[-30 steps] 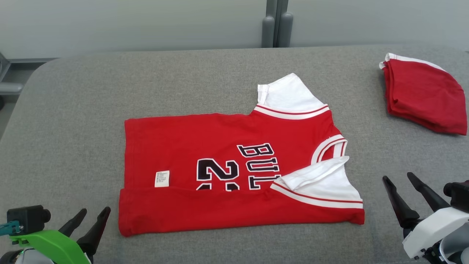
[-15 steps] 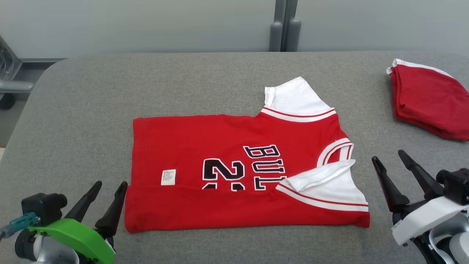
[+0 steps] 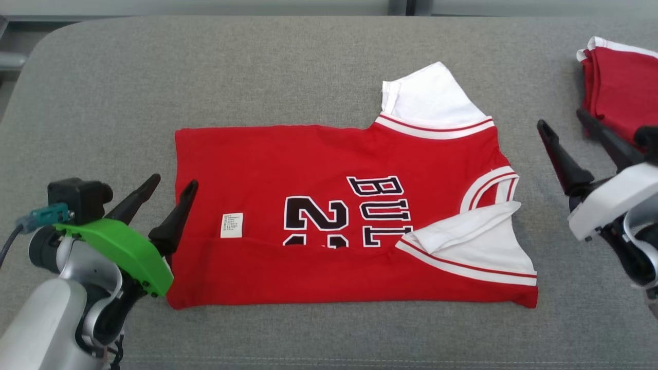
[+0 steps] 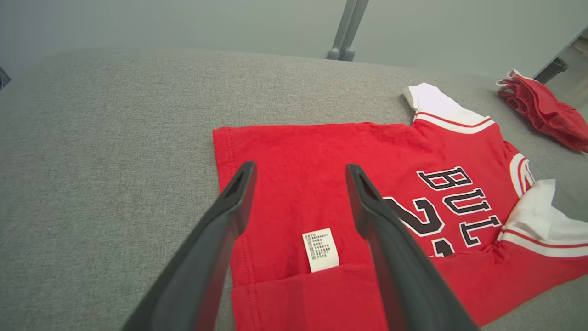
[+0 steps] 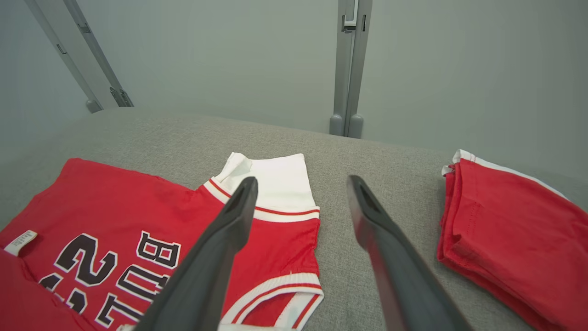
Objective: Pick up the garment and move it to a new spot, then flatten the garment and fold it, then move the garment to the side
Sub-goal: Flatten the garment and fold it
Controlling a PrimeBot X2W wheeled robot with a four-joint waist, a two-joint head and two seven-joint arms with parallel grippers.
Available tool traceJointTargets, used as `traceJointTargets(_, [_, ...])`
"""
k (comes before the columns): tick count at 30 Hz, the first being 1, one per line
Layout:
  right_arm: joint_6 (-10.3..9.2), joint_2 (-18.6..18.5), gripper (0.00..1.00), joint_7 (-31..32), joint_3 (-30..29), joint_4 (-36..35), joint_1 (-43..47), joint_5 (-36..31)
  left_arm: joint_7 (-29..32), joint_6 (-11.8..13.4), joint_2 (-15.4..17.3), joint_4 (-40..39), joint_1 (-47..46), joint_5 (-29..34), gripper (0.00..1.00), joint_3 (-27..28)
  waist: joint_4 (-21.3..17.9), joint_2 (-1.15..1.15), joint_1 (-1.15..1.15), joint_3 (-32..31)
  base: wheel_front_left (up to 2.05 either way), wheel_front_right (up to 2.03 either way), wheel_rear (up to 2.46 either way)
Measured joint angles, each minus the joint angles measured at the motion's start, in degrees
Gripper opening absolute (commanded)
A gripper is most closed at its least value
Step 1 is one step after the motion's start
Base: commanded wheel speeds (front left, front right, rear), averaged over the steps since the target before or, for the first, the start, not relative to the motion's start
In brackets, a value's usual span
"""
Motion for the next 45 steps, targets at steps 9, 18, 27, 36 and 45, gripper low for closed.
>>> traceJointTargets(9, [1.54, -1.8, 1.00, 10.1, 0.7, 5.0, -14.5, 0.8, 6.3, -0.9, -1.0, 4.8, -10.0, -0.5, 1.00, -2.0, 0.8, 0.00, 0.00, 6.2, 0.00, 0.00, 0.00])
traceJointTargets(18, [3.14, -1.9, 1.00, 18.0, 3.4, 8.8, -26.2, -0.4, 9.0, -1.5, -3.7, 8.6, -18.6, -0.6, 1.00, -3.2, 2.5, 0.00, 0.00, 13.4, 0.00, 0.00, 0.00])
traceJointTargets(27, [5.03, 0.7, 1.00, 19.2, 6.7, 13.1, -33.0, -1.7, 9.4, -1.5, -4.0, 15.3, -23.5, 0.6, 1.00, -2.6, 4.1, 0.00, 0.01, 20.0, 0.00, 0.00, 0.00])
traceJointTargets(36, [5.65, 1.6, 1.00, 19.1, 7.8, 17.9, -35.2, -2.2, 7.9, -2.1, -5.4, 19.3, -28.0, 1.4, 1.00, -2.2, 4.7, 0.00, 0.01, 22.7, 0.00, 0.00, 0.00])
traceJointTargets(45, [6.49, 2.3, 1.00, 18.1, 9.1, 21.5, -37.3, -2.7, 7.3, -3.2, -7.0, 22.0, -29.9, -0.2, 0.36, -2.5, 5.0, 0.00, 0.01, 23.0, 0.00, 0.00, 0.00])
